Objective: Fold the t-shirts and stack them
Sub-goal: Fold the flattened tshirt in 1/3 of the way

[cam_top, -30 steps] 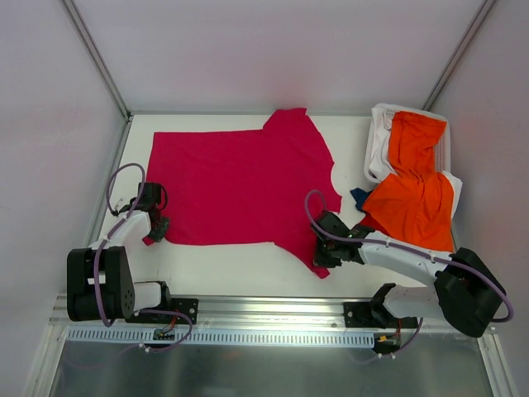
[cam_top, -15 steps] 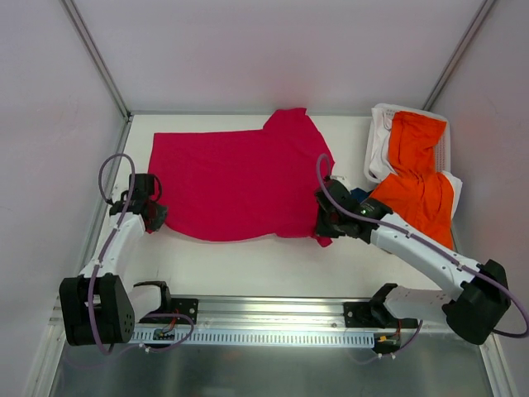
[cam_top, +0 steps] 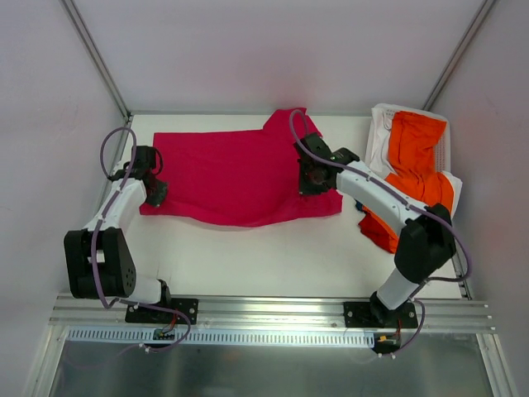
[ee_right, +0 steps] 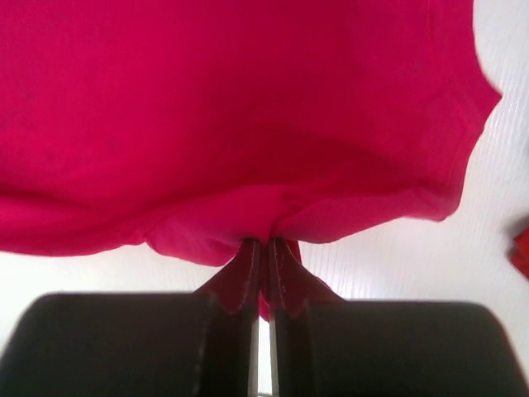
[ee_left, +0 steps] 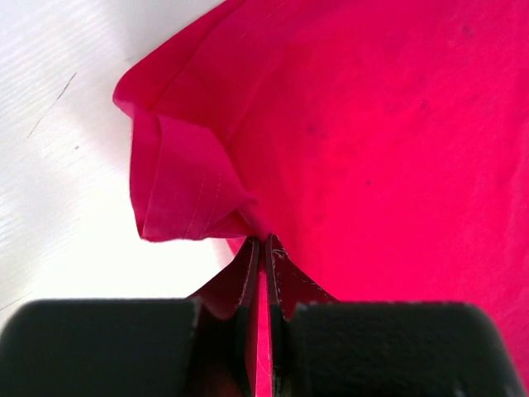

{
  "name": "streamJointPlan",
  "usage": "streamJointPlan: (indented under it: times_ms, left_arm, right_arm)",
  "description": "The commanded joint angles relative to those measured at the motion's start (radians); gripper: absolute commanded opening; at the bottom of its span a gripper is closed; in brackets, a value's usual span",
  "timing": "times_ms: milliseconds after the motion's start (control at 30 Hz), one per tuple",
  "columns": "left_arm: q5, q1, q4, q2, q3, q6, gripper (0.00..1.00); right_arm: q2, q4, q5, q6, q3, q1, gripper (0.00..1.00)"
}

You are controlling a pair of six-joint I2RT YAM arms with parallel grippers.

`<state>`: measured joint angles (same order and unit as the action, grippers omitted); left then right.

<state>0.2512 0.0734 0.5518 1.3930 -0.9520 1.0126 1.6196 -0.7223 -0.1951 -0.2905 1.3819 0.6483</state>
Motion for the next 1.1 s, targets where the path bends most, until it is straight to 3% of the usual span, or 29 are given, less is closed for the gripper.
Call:
streamJointPlan:
  times_ms: [0, 533, 967, 1000, 1033, 1067]
  left_arm:
    - [0.049, 0.006, 0.005, 0.053, -0.083, 0.029, 0.00]
    - [0.053, 0.006, -0.016, 0.299, -0.260, 0.037, 0.00]
    - [0.050, 0.011, -0.016, 0.484, -0.402, -0.006, 0.00]
    - [0.043, 0.012, -0.016, 0.494, -0.418, -0.011, 0.00]
    - [0.033, 0.012, -0.016, 0.501, -0.422, -0.014, 0.21]
    - [0.028, 0.014, -0.016, 0.515, -0.427, -0.019, 0.40]
  right_arm:
    - [0.066, -0.020, -0.017, 0.054, 0.104, -0.036, 0.01]
    - [0.381, -0.014, -0.052, 0.080, 0.426, -0.167, 0.00]
    - [0.535, -0.014, -0.024, 0.077, 0.563, -0.223, 0.01]
    - [0.548, -0.012, -0.018, 0.079, 0.574, -0.229, 0.06]
    - [0.557, -0.014, -0.011, 0.082, 0.583, -0.233, 0.46]
    - [0.569, -0.014, -0.013, 0.079, 0.588, -0.236, 0.69]
